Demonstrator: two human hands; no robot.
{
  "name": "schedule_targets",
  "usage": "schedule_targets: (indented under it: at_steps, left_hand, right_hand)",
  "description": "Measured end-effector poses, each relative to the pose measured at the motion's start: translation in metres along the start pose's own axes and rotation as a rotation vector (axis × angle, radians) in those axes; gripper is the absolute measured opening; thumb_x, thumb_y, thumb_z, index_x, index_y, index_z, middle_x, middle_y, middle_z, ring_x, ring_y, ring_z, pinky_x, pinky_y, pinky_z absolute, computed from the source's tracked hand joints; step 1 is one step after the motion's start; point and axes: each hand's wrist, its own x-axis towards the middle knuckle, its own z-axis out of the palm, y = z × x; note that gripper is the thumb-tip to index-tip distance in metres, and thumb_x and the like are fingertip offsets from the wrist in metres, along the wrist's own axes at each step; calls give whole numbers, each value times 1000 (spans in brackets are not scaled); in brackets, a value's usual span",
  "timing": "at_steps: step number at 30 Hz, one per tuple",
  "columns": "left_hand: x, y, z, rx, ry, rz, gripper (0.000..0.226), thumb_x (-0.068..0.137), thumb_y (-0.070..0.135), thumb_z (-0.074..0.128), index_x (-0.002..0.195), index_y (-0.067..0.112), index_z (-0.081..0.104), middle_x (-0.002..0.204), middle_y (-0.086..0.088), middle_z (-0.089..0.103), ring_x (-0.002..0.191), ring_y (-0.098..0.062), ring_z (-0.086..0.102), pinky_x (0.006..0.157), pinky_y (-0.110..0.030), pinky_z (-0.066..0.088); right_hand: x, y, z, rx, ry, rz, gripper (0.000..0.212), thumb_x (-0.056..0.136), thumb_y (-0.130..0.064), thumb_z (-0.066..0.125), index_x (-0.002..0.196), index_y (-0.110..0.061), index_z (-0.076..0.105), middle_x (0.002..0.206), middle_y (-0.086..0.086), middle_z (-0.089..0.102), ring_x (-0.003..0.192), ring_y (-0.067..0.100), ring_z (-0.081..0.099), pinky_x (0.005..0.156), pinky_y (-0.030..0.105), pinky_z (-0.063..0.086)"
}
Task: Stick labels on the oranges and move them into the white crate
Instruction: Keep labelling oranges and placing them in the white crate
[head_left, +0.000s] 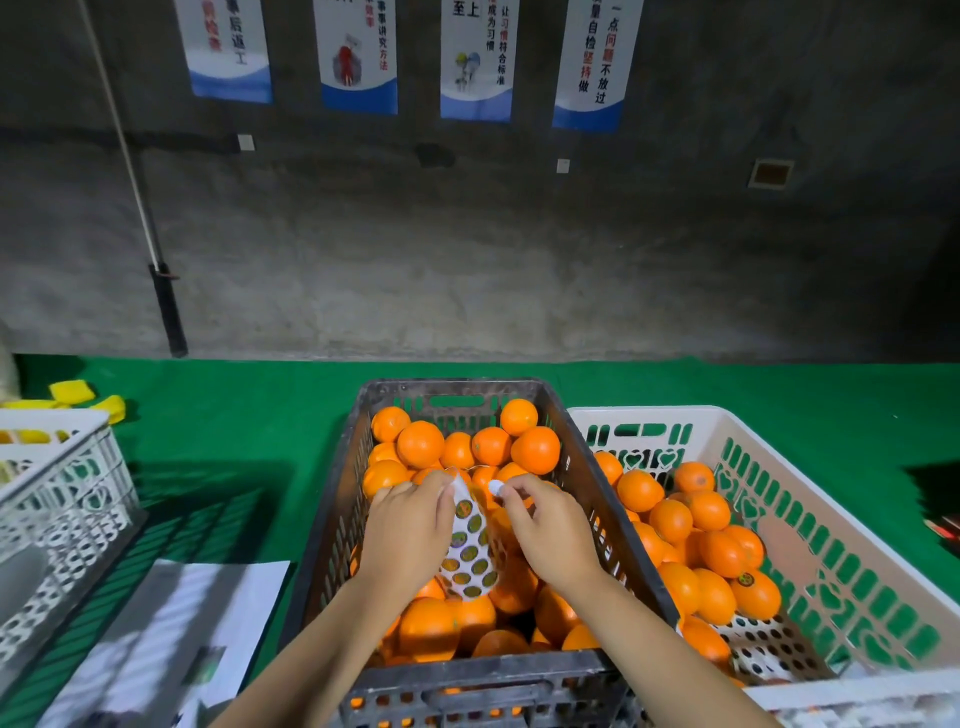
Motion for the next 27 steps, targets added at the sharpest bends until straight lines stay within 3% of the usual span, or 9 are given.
schedule_targets:
  at_steps: [3,6,9,14,16,19,23,25,27]
  left_hand:
    - [2,0,-4,36,101,-76,11,97,13,56,99,11,67,62,-3,64,57,-27,60,60,-35,37]
    - [2,0,-6,46,147,-97,10,97,13,56,97,12,66,65,-5,66,60,-28,61,61,-37,42]
    - [1,0,-6,52,156,-98,11,98,15,54,98,12,65,67,-5,66,63,-29,62,63,-37,42]
    - [1,1,-4,57,156,-101,12,99,17,53,97,13,65,67,-5,64,64,-28,60,64,-37,39]
    - [2,0,-3,59,140,-108,15,100,19,50,97,14,64,68,-4,64,66,-27,59,66,-38,38]
    - [1,1,-3,56,139,-105,15,100,19,50,97,14,64,69,-5,64,67,-28,60,66,-38,40]
    - [0,1,-4,55,140,-95,15,100,18,52,98,14,65,69,-6,65,66,-29,60,65,-37,39]
    - [0,0,-4,56,134,-93,16,100,19,50,99,14,65,70,-5,66,68,-29,61,66,-38,39]
    - [0,0,-3,57,126,-93,18,101,20,49,100,14,65,72,-5,66,69,-29,61,68,-38,38]
  right_hand:
    - [1,5,0,-63,-92,62,16,99,-30,58,98,-24,73,94,-10,68,78,5,57,68,27,48]
    - [0,7,3,-72,-465,145,14,93,-32,66,92,-22,76,91,-10,71,83,6,61,76,32,52]
    - [-5,5,8,-99,-758,148,16,89,-30,71,94,-16,78,84,-7,69,76,3,58,72,24,49]
    - [-7,-1,2,-4,-850,166,17,88,-22,70,96,-9,79,97,7,76,81,6,60,81,32,53]
    - [-8,-3,0,26,-889,181,18,87,-20,70,95,-6,78,94,14,74,80,10,57,77,36,51]
    - [-9,-6,-2,44,-981,238,10,84,-18,71,84,-11,78,71,0,64,67,6,50,66,26,41]
    - [-8,-7,-3,-7,-1051,290,21,81,-23,71,96,-12,79,84,1,66,80,13,56,71,28,44]
    - [-7,-5,-3,-19,-1056,307,18,79,-31,72,81,-14,78,76,0,61,75,13,52,70,30,40]
    - [-6,-4,-3,-36,-1057,338,24,81,-37,71,58,-28,73,64,-7,57,68,9,49,66,26,37]
